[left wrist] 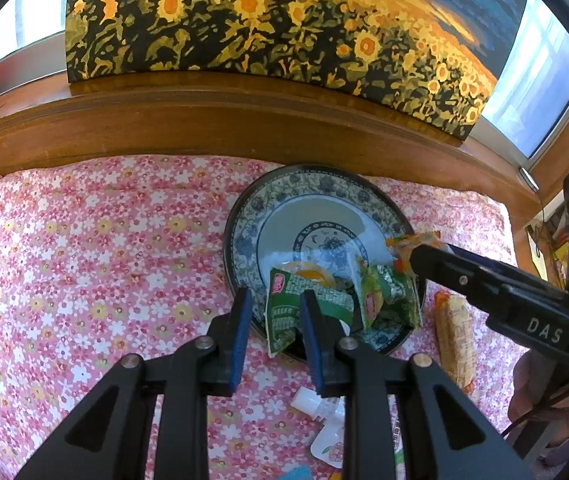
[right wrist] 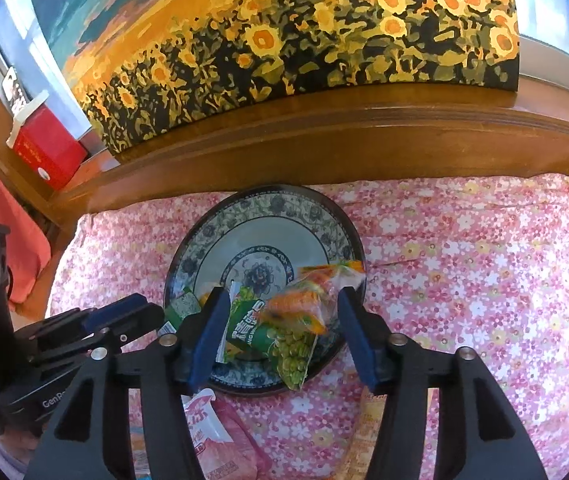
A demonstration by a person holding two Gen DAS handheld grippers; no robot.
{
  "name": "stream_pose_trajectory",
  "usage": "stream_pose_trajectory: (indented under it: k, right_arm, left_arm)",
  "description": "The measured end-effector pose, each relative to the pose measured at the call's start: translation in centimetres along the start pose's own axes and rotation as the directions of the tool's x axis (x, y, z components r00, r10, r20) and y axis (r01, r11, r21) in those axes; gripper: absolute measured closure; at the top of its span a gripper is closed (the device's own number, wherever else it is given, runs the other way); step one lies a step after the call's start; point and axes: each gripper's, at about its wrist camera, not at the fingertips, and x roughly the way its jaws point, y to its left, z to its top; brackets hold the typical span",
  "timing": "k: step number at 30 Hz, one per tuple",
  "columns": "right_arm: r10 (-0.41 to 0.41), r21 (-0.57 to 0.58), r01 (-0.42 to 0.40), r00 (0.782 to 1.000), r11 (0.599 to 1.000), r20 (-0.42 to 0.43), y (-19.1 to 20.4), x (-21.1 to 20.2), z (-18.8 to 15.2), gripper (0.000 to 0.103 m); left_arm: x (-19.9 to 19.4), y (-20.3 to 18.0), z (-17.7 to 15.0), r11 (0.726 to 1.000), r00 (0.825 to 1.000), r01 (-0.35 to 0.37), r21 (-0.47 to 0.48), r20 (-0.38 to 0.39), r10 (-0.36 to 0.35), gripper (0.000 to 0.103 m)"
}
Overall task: Organize snacks
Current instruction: 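Lower the chip bag onto the plate with the left tool while the right tool releases the orange packet, then lift both open tools off the plate and move toward the loose snacks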
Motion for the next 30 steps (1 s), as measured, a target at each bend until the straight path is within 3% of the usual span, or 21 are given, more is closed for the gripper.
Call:
stream_pose_trajectory:
  k: [14,30]
  right_arm:
    - [0.003,-0.017,-0.003,1.0,1.0,0.024,0.7,-2.0,-0.5,0.045]
    - [-0.007,-0.024,0.006,1.0,1.0,-0.004,1.3,-4.2,-2.8,0.044]
  left_arm:
    - [-1.2,-0.1,-0.7,1.0,1.0,-0.009,-0.007,0.012,0.009,0.075]
    - [-3.0,-0.4,-1.8,1.0,0.999,-0.023,-0.014,0.025,0.023,0.075]
